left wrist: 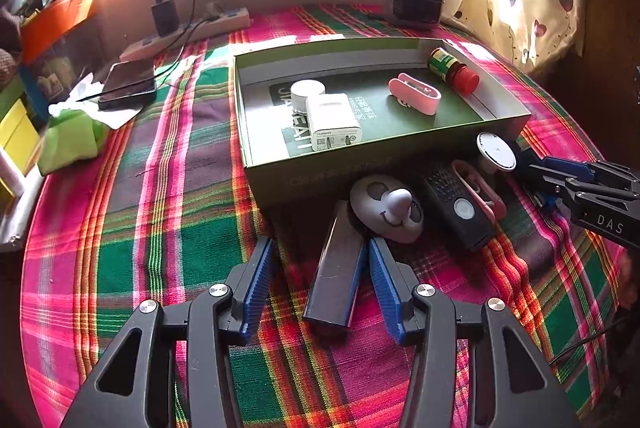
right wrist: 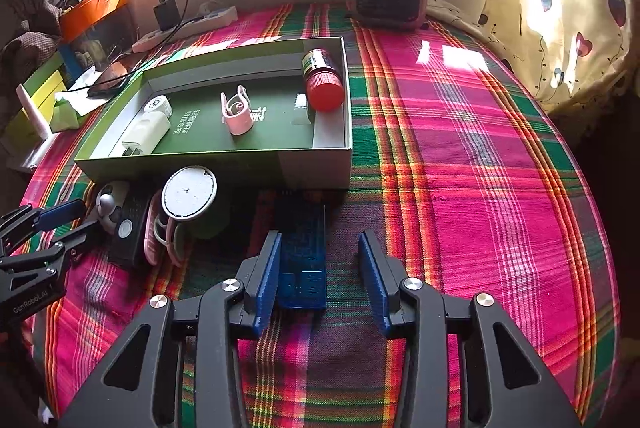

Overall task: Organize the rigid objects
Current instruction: 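Move both grippers back toward the remaining objects beside the tray, then grasp the black stick with the left gripper while the right gripper grasps the blue USB stick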

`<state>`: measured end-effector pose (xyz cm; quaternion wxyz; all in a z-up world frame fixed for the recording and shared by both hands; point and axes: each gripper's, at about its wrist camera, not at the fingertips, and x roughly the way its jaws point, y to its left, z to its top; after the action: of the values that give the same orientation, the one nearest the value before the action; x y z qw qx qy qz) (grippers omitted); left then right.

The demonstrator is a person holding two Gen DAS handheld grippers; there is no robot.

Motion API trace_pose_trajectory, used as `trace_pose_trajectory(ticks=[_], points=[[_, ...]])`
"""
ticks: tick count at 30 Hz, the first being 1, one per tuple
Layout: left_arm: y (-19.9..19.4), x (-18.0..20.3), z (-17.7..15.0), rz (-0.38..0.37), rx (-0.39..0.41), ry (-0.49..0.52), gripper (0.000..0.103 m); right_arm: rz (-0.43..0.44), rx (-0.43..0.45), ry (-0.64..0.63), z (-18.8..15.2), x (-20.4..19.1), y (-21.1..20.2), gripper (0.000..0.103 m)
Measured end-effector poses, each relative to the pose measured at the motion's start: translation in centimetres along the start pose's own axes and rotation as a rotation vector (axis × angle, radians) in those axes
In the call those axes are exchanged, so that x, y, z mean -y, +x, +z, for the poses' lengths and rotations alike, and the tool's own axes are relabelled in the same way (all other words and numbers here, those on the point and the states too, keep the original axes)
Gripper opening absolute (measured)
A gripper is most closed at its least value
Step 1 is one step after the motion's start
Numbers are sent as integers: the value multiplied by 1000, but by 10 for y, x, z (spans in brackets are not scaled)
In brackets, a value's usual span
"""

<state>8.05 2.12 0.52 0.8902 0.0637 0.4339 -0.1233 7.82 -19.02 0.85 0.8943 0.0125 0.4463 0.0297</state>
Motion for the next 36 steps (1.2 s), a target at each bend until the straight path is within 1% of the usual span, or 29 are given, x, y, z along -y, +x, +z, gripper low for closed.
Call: trace_pose_trajectory(ticks=[3, 6, 7, 9, 13, 18, 20, 24, 36], points=[[-1, -2, -2, 11, 3, -14, 47, 10, 3, -12, -3, 3, -2, 37], [-3, -5, -3, 20, 2, -32, 42, 18, 5, -15, -5, 7, -4, 31], [-4, -6, -3, 28, 2, -39, 39, 21, 8, -16, -6, 9, -4, 28], [-5, -8, -5, 33, 3, -53, 37, 28, 11, -13, -7, 12, -6, 24], [-7, -9, -7, 46, 5, -61, 31, 52, 15, -7, -9, 18, -7, 24], [-11, -13, -12, 54, 12, -108, 26, 69, 18, -12, -10, 19, -8, 24], [-12, -15, -14, 57, 16, -121, 22, 75, 20, -12, -11, 20, -8, 24], [-15, -17, -17, 50, 22, -149, 22, 91, 25, -9, -13, 21, -10, 23], [-22, -20, -26, 31, 26, -182, 22, 126, 40, -3, -19, 19, -15, 23]])
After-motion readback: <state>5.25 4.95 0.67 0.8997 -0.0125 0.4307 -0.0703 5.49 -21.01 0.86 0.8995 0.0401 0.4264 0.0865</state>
